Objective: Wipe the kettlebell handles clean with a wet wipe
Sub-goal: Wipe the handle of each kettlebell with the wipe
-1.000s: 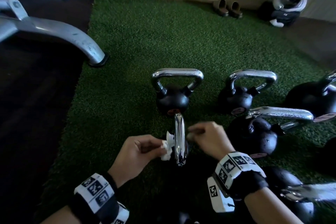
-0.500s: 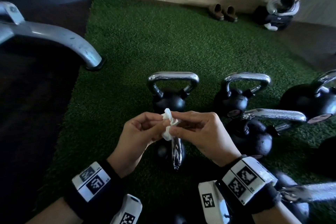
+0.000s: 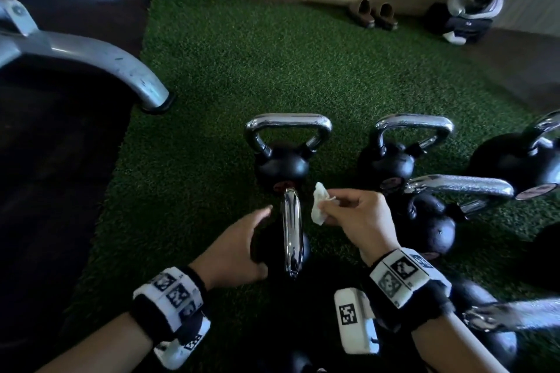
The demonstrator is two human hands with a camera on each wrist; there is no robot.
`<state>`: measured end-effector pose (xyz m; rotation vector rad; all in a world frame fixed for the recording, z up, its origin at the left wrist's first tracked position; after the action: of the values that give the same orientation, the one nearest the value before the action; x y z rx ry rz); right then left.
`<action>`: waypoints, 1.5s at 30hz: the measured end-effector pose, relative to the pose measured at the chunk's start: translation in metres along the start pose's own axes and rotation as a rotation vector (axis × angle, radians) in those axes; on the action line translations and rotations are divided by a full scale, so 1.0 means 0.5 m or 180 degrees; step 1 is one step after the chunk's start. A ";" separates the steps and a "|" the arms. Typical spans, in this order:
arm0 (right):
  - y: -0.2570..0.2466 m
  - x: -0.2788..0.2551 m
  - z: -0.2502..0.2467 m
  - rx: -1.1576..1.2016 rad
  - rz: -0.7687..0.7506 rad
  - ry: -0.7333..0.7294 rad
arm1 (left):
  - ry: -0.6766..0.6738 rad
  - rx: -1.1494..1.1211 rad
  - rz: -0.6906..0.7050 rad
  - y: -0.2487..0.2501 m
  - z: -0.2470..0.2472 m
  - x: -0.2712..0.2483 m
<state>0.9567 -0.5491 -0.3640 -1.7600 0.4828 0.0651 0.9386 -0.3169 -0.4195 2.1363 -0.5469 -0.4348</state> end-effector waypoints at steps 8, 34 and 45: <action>0.099 0.049 0.097 -0.0482 0.0572 -0.0420 | 0.0615 0.0502 0.0790 0.028 0.097 0.040; -0.031 0.002 0.092 -0.0821 -0.1346 0.0040 | 0.0602 0.0575 0.1137 0.051 0.065 0.044; -0.061 -0.069 0.104 -0.0733 -0.1491 -0.0878 | 0.0051 0.0614 0.0278 -0.010 0.058 0.076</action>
<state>0.9471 -0.4850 -0.3387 -2.0110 -0.1480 0.0318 0.9576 -0.3537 -0.4445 2.2869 -0.6944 -0.3271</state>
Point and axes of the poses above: each hand's wrist, its own x-axis towards the middle knuckle, its own z-axis out of the palm, y = z × x, the point moved 8 cm from there along x, towards the middle knuckle, and after that the axes turned 8 degrees about z, right-handed, at the moved point
